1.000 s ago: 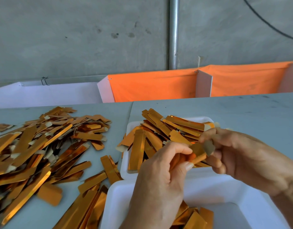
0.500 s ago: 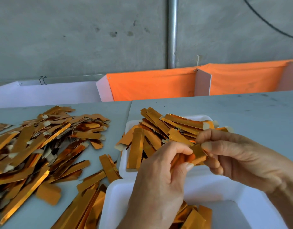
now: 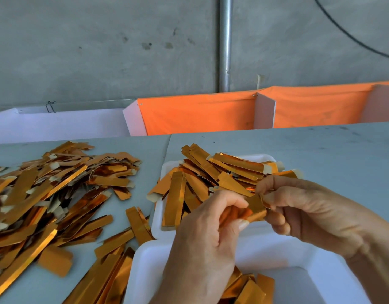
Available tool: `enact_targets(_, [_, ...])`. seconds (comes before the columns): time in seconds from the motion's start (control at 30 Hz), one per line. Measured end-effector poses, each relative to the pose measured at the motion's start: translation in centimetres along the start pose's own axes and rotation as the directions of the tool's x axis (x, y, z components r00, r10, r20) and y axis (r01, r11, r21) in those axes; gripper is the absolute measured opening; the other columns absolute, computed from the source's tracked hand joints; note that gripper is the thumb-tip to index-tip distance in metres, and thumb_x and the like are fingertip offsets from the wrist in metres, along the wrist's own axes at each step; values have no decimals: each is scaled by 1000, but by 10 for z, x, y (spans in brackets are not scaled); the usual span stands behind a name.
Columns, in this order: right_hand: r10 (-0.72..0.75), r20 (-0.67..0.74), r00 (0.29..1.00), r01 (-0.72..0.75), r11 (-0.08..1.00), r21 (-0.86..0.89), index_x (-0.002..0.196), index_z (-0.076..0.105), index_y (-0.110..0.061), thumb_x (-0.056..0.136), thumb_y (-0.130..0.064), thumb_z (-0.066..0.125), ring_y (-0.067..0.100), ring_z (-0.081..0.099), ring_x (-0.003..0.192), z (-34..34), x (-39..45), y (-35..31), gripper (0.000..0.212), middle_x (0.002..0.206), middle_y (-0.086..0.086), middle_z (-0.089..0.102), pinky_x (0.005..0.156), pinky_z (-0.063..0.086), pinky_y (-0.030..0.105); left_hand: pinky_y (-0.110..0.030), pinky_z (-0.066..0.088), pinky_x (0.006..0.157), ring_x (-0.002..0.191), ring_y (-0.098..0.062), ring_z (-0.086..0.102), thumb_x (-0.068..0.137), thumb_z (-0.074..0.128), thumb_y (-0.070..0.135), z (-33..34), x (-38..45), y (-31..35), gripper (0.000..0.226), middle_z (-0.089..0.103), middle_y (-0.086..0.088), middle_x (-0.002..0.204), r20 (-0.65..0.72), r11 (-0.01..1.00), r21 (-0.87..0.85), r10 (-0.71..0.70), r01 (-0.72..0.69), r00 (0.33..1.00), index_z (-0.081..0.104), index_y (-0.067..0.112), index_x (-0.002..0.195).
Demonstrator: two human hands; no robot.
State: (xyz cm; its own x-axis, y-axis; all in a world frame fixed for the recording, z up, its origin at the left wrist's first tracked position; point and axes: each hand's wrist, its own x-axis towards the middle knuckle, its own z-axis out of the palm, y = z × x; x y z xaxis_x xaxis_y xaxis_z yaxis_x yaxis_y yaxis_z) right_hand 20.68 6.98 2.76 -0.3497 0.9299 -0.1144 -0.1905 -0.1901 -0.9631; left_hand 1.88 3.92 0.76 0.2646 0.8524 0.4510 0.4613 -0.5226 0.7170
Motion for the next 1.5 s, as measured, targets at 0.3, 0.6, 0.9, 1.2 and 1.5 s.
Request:
enact_targets(0.3, [-39, -28, 999, 36, 994, -100, 71, 69, -12, 65, -5, 62, 16, 47, 46, 2, 1, 2, 12, 55, 12, 51, 41, 42, 22, -4, 39, 79, 100, 10, 49, 90, 61, 22, 0, 0, 0, 32, 52, 32, 105, -14, 991, 100, 92, -90, 996, 45, 45, 106])
enact_targets(0.6, [-34, -42, 999, 21, 956, -292, 84, 62, -7, 63, -6, 62, 20, 46, 48, 0, 0, 3, 21, 58, 14, 52, 43, 42, 24, -14, 37, 96, 113, 10, 43, 94, 54, 21, 0, 1, -6, 30, 53, 27, 119, 60, 964, 209, 154, -164, 986, 60, 39, 118])
enact_targets(0.9, [-25, -12, 1000, 19, 941, -337, 88, 60, -3, 63, -4, 60, 18, 48, 48, -4, 0, 1, 25, 61, 15, 55, 45, 44, 22, -14, 38, 95, 113, 5, 46, 93, 56, 18, 4, 2, -4, 32, 54, 26, 118, 52, 959, 212, 182, -189, 982, 62, 36, 119])
enact_targets(1.2, [-77, 130, 989, 73, 997, 38, 89, 72, -9, 69, -15, 77, 12, 50, 48, -8, 0, 5, 22, 59, 6, 50, 44, 44, 20, -4, 42, 86, 108, 8, 55, 85, 61, 10, 0, 4, -8, 29, 63, 21, 111, -44, 977, -47, 207, -209, 977, 72, 24, 108])
enact_targets(1.5, [-114, 209, 971, 88, 988, 129, 84, 71, -10, 61, -26, 89, 10, 51, 48, -8, 4, 9, 33, 59, 2, 51, 46, 45, 20, -13, 45, 91, 111, -1, 59, 85, 61, 14, -2, 3, -8, 27, 66, 18, 113, 40, 924, -364, 142, -118, 989, 70, 24, 108])
